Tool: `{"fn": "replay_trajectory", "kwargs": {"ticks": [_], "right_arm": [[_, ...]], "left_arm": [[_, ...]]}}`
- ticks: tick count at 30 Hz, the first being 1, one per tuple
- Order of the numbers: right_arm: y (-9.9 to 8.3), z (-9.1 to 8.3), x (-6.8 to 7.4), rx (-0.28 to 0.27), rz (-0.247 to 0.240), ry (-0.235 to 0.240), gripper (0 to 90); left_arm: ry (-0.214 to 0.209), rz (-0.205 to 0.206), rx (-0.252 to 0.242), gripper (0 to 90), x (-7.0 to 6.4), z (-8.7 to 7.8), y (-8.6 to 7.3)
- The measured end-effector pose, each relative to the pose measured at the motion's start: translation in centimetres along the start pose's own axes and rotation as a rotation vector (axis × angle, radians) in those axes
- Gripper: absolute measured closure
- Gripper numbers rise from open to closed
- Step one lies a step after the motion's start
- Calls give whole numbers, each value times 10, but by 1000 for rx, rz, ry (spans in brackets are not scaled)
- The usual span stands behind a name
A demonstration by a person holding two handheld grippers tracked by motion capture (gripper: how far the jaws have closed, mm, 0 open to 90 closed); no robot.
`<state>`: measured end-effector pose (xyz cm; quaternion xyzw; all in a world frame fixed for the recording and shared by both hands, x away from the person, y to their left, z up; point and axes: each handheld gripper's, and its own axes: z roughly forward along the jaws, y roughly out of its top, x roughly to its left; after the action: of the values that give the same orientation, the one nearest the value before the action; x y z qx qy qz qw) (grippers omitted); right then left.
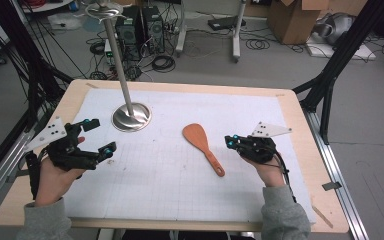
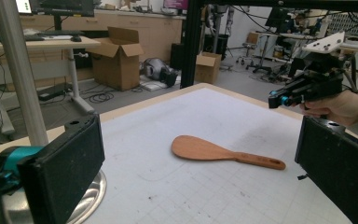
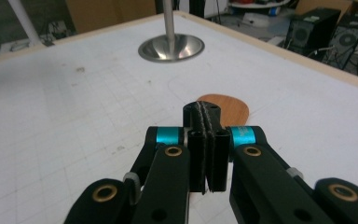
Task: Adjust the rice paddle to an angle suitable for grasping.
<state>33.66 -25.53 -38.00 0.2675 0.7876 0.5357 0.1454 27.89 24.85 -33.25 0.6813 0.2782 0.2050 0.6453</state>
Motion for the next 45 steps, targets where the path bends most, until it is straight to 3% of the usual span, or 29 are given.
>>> {"fn": "replay_trajectory", "kwargs": {"ticks": [11,14,21,33,36,45], "right_arm": [[-13,34,-7,90,23,7,892],[-18,46,-6,139,19,14,892],[-21,62,-2,199,10,-15,892],[-26,85,1,243,-11,64,893],[-28,93,5,285,-23,85,893],[-29,93,6,330,-33,113,894]], "left_arm": [[23,-6,26,17,-2,-6,-6],[28,-4,37,17,-3,-9,-7],[39,-7,40,18,-4,-14,-9],[68,0,61,18,-9,-23,-11],[78,-5,65,18,-7,-26,-12],[81,-9,65,18,-5,-27,-13]]}}
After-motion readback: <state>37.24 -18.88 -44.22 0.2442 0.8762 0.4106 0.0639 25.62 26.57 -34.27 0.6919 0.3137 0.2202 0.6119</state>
